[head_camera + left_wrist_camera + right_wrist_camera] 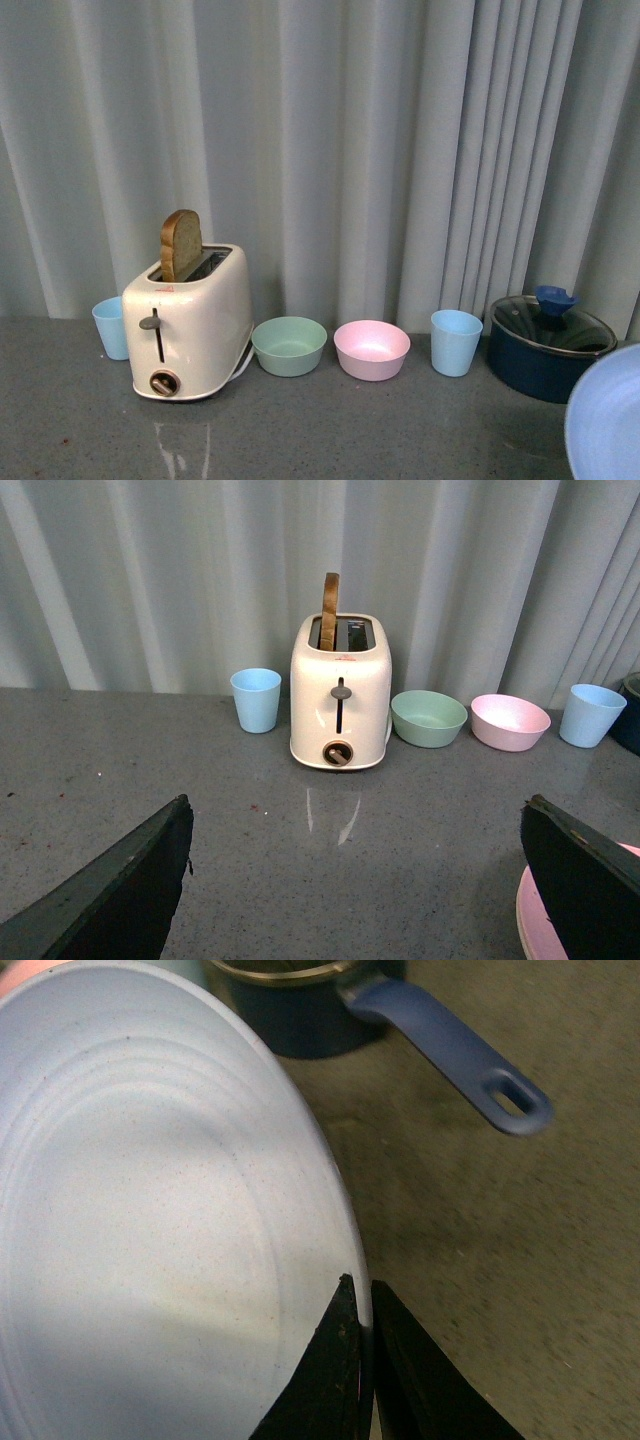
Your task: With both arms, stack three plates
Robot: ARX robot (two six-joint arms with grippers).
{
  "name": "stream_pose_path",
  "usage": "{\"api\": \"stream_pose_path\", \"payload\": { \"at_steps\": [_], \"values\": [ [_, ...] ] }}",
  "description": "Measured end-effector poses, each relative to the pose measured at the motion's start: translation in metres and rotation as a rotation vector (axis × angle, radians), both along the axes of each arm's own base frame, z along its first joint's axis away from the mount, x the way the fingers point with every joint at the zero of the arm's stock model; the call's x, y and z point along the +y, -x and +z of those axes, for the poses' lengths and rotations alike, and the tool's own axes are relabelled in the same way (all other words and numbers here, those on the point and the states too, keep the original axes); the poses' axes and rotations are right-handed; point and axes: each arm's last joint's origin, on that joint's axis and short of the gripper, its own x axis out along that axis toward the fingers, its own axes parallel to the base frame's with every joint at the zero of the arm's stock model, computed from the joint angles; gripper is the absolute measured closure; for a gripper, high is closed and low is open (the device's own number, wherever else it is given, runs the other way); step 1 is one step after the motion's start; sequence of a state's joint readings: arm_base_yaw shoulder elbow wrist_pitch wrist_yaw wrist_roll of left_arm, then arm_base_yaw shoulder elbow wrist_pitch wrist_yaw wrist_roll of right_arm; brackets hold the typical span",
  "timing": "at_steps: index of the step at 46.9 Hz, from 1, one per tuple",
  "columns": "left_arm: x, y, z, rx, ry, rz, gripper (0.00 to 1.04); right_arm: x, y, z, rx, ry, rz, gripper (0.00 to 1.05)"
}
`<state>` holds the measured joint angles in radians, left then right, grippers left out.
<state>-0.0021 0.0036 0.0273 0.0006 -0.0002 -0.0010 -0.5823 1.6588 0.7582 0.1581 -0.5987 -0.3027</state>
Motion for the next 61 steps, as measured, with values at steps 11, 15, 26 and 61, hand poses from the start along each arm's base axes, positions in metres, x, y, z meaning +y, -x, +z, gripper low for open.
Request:
{"api": "stream_pose_path", "payload": {
  "at_steps": [11,15,26,61],
  "values": [
    [0.000,0.000,0.000,0.000,0.000,0.000,0.07,0.066,-0.035,0.005,-0.027,-0.131,0.104,1.01],
    [0.000,0.000,0.000,0.000,0.000,0.000,0.07,0.087,-0.043,0.001,-0.010,-0.160,0.149,1.01],
    [0.000,0.000,0.000,0.000,0.000,0.000,0.07,0.152,-0.057,-0.018,0.045,-0.206,0.293,1.01],
    [0.000,0.000,0.000,0.000,0.000,0.000,0.07,0.199,-0.038,-0.068,0.237,-0.329,0.343,1.01]
  ]
}}
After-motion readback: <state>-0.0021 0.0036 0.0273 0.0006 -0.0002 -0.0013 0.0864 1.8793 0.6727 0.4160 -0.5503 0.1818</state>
